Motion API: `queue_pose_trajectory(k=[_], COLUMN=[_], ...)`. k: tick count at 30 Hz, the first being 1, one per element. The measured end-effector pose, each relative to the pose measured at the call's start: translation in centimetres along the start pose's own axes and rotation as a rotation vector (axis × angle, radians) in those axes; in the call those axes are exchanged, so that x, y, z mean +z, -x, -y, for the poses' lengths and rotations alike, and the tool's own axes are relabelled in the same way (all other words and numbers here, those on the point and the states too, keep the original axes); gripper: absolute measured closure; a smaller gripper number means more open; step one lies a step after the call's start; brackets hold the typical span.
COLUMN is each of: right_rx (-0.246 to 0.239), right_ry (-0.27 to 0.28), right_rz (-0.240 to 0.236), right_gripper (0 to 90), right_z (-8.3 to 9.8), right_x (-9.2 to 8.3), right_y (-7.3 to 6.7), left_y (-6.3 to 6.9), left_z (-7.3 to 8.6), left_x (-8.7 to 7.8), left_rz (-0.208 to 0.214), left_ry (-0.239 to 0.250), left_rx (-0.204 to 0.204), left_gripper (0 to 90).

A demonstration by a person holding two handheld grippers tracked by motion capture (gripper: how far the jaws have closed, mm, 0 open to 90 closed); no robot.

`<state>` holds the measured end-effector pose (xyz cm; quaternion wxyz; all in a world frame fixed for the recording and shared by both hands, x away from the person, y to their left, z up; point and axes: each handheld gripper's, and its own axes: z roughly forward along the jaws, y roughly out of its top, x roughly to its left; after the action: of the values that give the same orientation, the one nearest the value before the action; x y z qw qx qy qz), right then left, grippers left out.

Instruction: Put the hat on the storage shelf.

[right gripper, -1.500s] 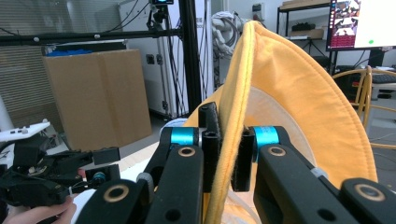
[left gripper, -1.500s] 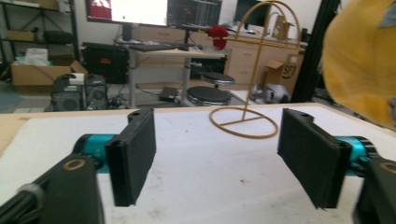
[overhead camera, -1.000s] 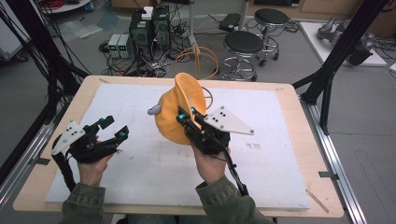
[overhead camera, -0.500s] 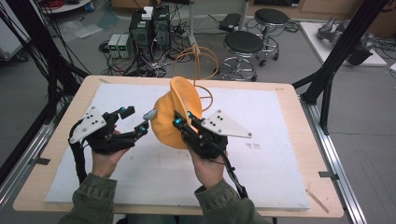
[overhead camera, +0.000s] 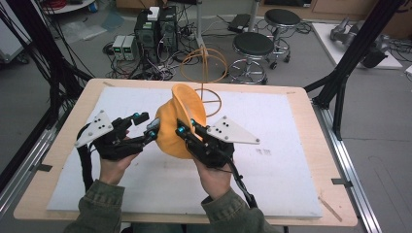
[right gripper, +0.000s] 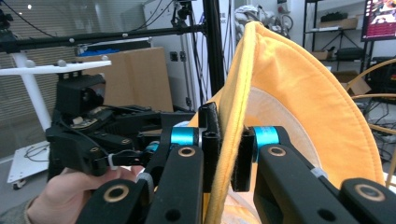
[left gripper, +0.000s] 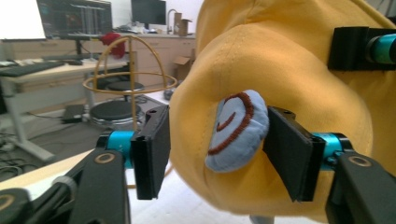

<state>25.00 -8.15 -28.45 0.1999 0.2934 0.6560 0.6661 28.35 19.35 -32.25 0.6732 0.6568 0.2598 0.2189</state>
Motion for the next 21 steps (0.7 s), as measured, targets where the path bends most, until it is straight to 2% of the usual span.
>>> queue_pose_trajectory(k=[3, 6, 10, 15, 21], right_rx=[0.002, 0.002, 0.001, -0.016, -0.112], right_ry=[-0.002, 0.000, -0.003, -0.002, 0.017], right_rz=[0.000, -0.002, -0.001, 0.026, 0.074], right_gripper=[85.8, 85.8, 85.4, 84.4, 82.8], right_z=[0.0, 0.0, 0.0, 0.2, 0.1], right_x=[-0.1, -0.1, -0.1, -0.3, -0.6], right_y=[0.0, -0.1, 0.0, 0.4, 0.8], left_y=[-0.2, 0.0, 0.3, 0.5, 0.4], left_z=[0.1, 0.1, 0.2, 0.1, -0.9], left_x=[0.0, 0.1, 0.4, 0.4, 0.6], left_rz=[0.032, 0.058, 0.040, 0.026, 0.008], left_ry=[0.003, 0.004, -0.005, 0.009, 0.021], left_rx=[-0.029, -0.023, -0.011, -0.009, -0.004], left_gripper=[51.7, 65.3, 79.7, 82.6, 82.8])
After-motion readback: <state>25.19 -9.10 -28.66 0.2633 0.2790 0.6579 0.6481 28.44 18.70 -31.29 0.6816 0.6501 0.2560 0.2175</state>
